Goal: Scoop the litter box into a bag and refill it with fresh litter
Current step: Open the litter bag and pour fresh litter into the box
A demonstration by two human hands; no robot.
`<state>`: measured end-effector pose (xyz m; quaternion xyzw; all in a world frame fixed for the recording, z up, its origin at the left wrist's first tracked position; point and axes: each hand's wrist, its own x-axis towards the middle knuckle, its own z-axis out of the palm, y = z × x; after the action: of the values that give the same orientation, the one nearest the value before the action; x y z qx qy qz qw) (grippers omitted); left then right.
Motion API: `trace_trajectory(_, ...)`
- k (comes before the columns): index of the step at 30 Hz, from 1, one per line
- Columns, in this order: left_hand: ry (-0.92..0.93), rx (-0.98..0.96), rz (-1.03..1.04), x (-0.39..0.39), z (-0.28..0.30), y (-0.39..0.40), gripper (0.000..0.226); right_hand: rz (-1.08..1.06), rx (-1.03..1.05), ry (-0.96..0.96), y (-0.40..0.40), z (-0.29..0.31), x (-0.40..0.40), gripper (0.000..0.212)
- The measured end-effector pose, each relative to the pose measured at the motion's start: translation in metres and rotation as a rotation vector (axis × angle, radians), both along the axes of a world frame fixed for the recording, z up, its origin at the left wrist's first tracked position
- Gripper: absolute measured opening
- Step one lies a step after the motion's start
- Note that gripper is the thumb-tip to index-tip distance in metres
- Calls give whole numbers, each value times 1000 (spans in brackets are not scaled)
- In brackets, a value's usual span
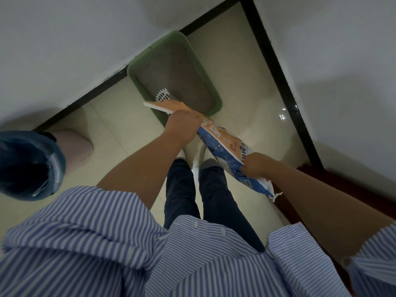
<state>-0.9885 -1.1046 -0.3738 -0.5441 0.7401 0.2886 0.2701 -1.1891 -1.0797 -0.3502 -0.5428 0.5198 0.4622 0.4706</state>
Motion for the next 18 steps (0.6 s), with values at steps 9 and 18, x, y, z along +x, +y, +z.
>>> trace_trajectory(9,4,-38,11,18,12,1,39,45,-12,6,-1,-13,10,36)
trace_trajectory(18,-1,21,-20,19,16,-2,38,81,-28,-17,-3,-25,5,29)
